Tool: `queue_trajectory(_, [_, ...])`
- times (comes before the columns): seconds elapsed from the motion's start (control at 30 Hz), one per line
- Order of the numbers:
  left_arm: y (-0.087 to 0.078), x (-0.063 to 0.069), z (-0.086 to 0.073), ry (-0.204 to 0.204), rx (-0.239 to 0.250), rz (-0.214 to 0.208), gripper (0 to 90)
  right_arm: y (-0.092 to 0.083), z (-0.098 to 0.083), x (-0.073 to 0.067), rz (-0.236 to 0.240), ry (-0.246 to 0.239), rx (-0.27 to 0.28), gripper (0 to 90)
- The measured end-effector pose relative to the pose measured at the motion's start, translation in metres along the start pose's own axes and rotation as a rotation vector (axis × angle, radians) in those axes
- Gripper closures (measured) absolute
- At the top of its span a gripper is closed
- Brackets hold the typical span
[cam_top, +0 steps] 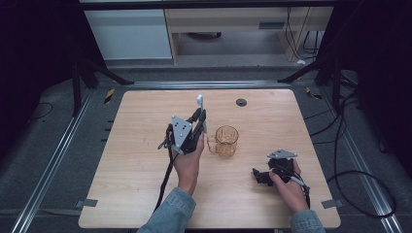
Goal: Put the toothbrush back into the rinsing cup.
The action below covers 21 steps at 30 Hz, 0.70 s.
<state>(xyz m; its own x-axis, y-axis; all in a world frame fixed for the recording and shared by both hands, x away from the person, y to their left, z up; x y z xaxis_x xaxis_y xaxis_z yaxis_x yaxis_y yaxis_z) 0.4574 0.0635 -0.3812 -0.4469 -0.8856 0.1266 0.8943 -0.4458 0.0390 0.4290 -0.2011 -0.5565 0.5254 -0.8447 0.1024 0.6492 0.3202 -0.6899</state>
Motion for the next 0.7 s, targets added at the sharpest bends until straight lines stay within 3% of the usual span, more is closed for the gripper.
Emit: queue_trajectory(0.7, [0.003, 0.011, -0.016, -0.02, 0.004, -0.036, 79.3, 0.0, 0.0, 0.0, 0.0, 0.0, 0.0, 0.4])
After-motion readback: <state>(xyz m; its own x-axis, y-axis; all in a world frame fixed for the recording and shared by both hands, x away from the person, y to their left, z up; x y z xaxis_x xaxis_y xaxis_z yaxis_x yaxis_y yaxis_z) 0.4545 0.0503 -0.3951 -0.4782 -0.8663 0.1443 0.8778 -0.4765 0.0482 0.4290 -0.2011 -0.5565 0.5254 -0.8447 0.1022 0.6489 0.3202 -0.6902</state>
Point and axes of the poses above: each handheld gripper's, and its own axes: y roughly forward along the jaws, z roughly out of its top, x roughly to its right, the point moved 6 cm from there along y, roughly forward along the jaws, and after that the axes turned 8 degrees about -y, right-handed, at the moved point
